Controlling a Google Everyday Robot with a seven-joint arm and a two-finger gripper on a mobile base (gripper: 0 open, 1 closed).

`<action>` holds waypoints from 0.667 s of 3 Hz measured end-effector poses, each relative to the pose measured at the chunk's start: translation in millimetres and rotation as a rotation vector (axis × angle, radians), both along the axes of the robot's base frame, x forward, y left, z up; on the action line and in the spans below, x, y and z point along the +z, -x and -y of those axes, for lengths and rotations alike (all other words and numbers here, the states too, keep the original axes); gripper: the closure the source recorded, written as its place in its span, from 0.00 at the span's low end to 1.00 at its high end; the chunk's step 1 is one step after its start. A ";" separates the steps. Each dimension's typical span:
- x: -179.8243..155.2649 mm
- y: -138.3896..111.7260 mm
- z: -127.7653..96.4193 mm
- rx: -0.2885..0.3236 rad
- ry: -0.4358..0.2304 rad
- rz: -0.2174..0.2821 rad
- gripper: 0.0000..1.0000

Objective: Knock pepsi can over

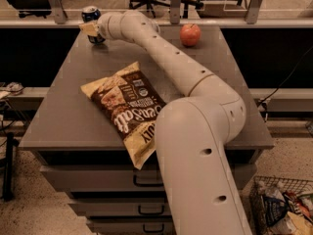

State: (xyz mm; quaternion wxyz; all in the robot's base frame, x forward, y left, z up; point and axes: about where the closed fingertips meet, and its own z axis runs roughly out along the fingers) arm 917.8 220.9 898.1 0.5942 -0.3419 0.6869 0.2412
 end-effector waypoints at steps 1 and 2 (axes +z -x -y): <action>19.2 7.1 18.3 0.019 0.009 0.049 0.85; 36.8 29.7 54.0 0.063 0.060 0.100 1.00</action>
Offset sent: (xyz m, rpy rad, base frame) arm -0.0647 -0.1226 0.0559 -0.1419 -0.1657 0.1103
